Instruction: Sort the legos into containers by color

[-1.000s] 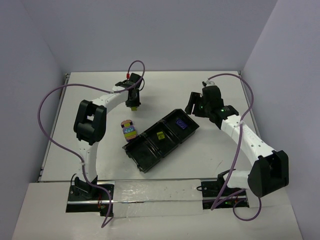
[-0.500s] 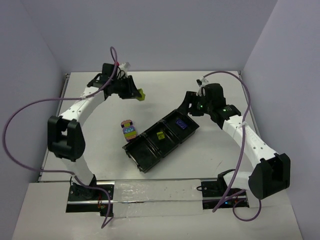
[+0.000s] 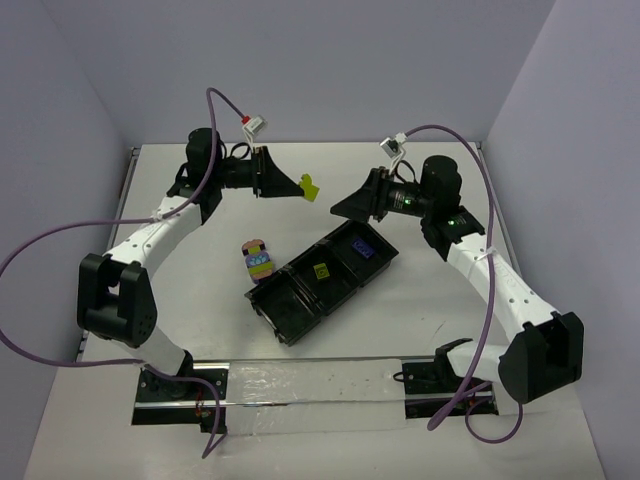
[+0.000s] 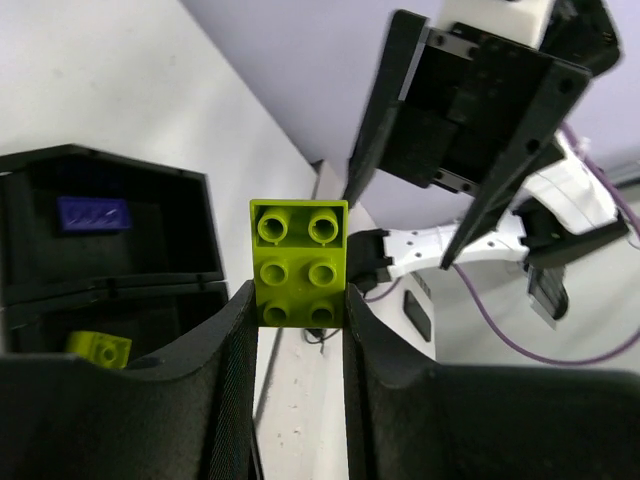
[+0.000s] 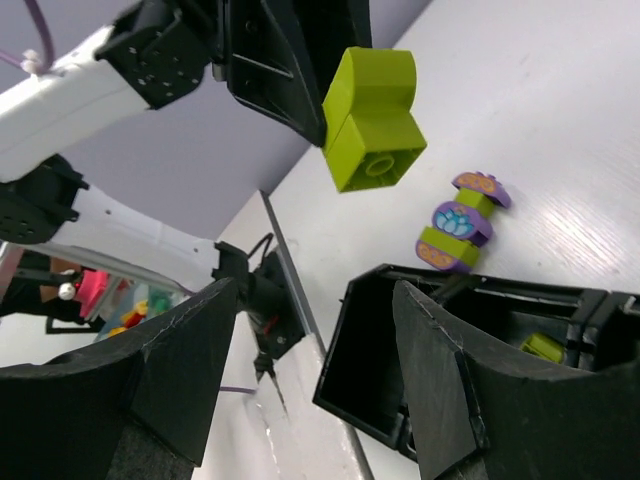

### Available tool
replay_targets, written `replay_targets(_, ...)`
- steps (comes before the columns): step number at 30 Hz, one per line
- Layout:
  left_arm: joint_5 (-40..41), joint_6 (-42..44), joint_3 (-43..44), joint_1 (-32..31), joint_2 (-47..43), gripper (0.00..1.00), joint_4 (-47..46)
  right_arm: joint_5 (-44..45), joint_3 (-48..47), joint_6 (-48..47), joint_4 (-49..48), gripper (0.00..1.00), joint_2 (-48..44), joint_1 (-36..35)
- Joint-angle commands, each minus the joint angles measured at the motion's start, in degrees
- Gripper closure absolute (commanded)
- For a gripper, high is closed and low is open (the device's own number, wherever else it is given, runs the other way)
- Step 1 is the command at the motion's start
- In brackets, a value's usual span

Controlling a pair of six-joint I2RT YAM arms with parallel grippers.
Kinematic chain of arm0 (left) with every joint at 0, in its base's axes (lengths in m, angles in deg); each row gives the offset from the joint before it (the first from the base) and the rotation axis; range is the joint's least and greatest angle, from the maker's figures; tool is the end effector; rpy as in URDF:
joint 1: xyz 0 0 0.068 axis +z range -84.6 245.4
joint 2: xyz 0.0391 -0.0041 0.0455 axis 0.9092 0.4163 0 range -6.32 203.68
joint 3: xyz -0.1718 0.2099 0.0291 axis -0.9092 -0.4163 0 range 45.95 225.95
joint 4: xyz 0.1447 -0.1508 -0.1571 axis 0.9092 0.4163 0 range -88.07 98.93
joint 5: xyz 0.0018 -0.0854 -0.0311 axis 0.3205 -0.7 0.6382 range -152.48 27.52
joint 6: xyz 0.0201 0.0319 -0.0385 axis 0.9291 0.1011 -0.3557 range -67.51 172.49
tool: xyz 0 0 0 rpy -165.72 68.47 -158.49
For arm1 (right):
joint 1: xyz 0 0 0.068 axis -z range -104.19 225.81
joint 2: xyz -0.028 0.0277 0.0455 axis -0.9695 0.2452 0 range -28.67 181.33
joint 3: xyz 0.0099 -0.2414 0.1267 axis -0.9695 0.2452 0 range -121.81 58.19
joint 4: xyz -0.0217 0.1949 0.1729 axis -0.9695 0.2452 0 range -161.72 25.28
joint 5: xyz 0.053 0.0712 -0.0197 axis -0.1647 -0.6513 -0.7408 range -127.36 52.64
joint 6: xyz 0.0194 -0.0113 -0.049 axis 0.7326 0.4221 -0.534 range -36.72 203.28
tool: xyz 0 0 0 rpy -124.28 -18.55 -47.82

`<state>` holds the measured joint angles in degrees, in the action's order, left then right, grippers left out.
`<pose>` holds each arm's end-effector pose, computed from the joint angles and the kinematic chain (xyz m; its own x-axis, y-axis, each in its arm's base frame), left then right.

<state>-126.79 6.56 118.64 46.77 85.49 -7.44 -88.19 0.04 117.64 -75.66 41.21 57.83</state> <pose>0.3381 -0.1479 0.3386 -0.8158 -0.0537 -0.5758 0.5663 0.1273 -0.8143 0.2548 0.1118 0.3573 -0.6289 0.1706 -0.7585 -0.6913 0.3238 0.6460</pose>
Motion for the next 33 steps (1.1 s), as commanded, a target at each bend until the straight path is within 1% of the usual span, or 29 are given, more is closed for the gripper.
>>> replay_targets(1, -4.8, -5.3, 0.3, -1.5, -3.2, 1.00, -10.7, -2.7, -1.4, 3.9, -7.5, 0.29, 1.5, -0.2)
replay_targets(7, -5.1, -6.9, -0.2, -3.4, -3.2, 1.00, -13.4, -2.8, -3.9, 5.6, -9.6, 0.28, 5.5, -1.9)
replay_targets(14, -4.9, -6.8, -0.4, -4.6, -3.1, 1.00, -13.7, -3.5, -5.6, 7.9, -13.0, 0.28, 7.6, -2.8)
replay_targets(17, -4.9, -6.8, -0.4, -4.7, -3.0, 1.00, -13.6, -4.1, -6.1, 8.1, -13.7, 0.29, 8.1, -2.9)
replay_targets(19, -4.8, -6.8, -0.3, -4.8, -2.8, 1.00, -13.6, -5.2, -5.9, 9.0, -15.1, 0.32, 8.3, -3.0)
replay_targets(23, -5.1, -6.9, -0.1, -4.8, -2.3, 1.00, -13.8, -5.6, -5.5, 9.8, -16.8, 0.32, 8.4, -3.1)
replay_targets(24, -5.1, -7.0, 0.0, -4.8, -2.2, 1.00, -13.9, -5.5, -5.5, 9.9, -16.9, 0.34, 8.6, -3.1)
replay_targets(26, -5.0, -7.1, 0.1, -4.9, -2.3, 1.00, -14.0, -5.9, -5.6, 10.2, -17.2, 0.40, 9.0, -3.1)
replay_targets(28, -4.9, -7.1, 0.3, -4.8, -2.3, 1.00, -14.1, -6.7, -5.0, 11.3, -18.6, 0.59, 9.5, -3.1)
replay_targets(30, -4.7, -7.2, 0.3, -4.8, -2.2, 1.00, -14.1, -6.9, -4.4, 11.7, -19.5, 0.75, 9.5, -3.1)
replay_targets(31, -4.6, -7.1, 0.4, -4.8, -2.2, 1.00, -14.0, -6.9, -4.3, 11.5, -19.5, 0.81, 9.4, -3.1)
replay_targets(33, -4.1, -7.0, 0.3, -4.6, -2.2, 1.00, -13.8, -7.0, -3.8, 11.0, -18.4, 0.90, 9.1, -3.1)
